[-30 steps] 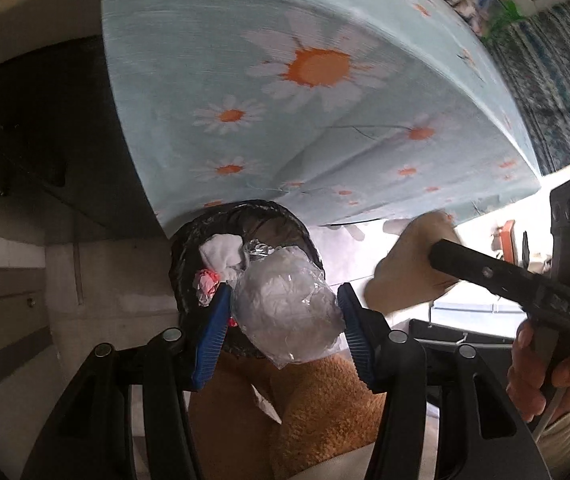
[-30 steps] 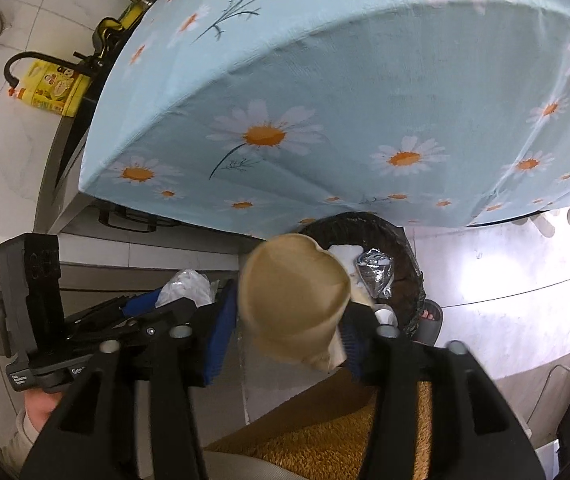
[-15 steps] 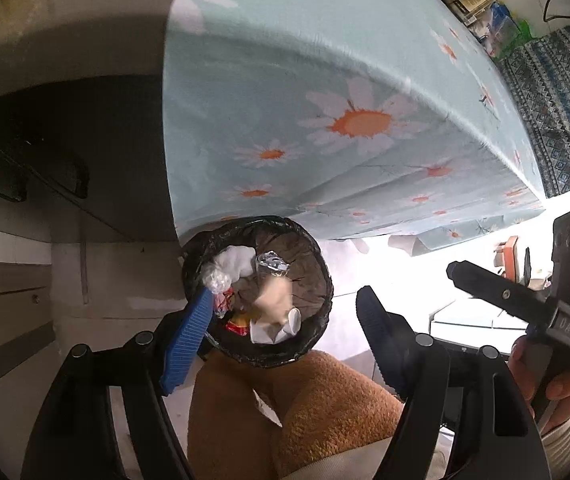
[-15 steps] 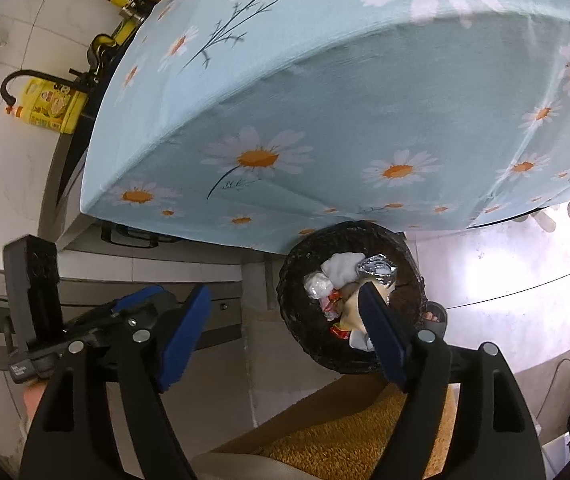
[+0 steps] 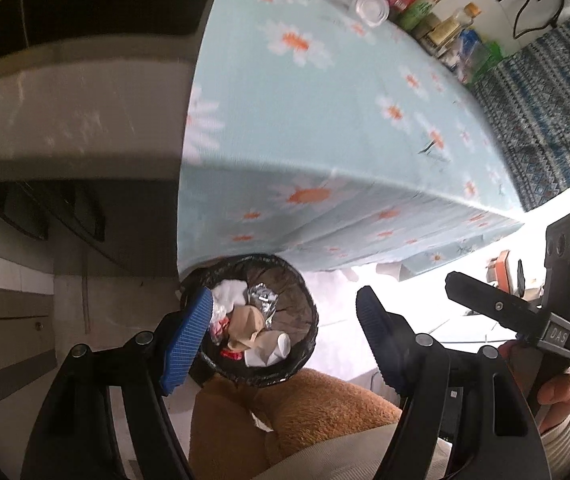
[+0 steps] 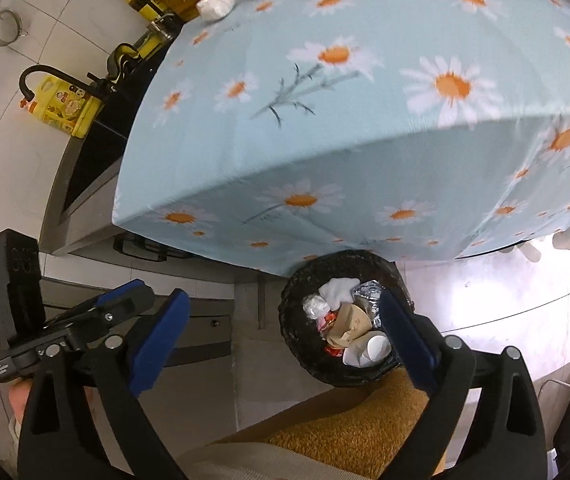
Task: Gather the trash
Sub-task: 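Open the left tool over the bin while the right tool releases the paper cup, then raise both open tools back over the counter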
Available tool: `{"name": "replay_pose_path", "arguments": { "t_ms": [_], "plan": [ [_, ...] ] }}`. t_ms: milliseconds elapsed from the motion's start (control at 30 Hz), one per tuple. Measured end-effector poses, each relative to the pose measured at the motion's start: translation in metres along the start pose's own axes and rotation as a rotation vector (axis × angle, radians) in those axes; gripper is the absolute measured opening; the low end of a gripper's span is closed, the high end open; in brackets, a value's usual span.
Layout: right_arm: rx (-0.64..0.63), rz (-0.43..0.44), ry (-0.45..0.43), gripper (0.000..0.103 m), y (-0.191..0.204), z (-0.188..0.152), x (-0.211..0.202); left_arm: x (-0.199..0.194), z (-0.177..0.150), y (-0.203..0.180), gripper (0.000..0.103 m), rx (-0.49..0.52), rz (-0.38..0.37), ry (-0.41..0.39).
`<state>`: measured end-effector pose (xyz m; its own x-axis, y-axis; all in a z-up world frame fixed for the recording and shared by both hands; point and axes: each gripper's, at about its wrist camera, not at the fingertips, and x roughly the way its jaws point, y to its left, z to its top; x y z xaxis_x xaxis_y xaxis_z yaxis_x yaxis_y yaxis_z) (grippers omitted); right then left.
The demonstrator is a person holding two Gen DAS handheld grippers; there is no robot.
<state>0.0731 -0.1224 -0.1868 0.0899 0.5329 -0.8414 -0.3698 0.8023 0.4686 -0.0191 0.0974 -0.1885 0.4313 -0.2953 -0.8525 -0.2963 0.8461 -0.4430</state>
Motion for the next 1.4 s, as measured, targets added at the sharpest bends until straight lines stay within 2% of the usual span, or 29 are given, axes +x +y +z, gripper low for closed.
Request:
{"name": "replay_pose_path", "arguments": {
  "t_ms": [400, 733, 933, 1167, 1400],
  "plan": [
    [-0.033, 0.033, -0.117, 0.095, 0.022, 0.013, -0.054, -0.043, 0.018, -0.024, 0.072, 0.064, -0.028, -0.104],
    [-0.077, -0.003, -0.215, 0.095, 0.021, 0.052, -0.091, -0.061, 0.053, -0.044, 0.072, 0.102, -0.023, -0.177],
    [-0.124, -0.007, -0.239, 0.095, 0.017, 0.085, -0.099, -0.065, 0.077, -0.051, 0.072, 0.096, 0.0, -0.216],
    [-0.179, 0.021, -0.227, 0.095, 0.014, 0.143, -0.089, -0.057, 0.11, -0.058, 0.072, 0.046, 0.032, -0.237],
    [-0.235, 0.04, -0.211, 0.095, 0.011, 0.207, -0.067, -0.043, 0.143, -0.062, 0.072, -0.006, 0.101, -0.241]
  ]
}}
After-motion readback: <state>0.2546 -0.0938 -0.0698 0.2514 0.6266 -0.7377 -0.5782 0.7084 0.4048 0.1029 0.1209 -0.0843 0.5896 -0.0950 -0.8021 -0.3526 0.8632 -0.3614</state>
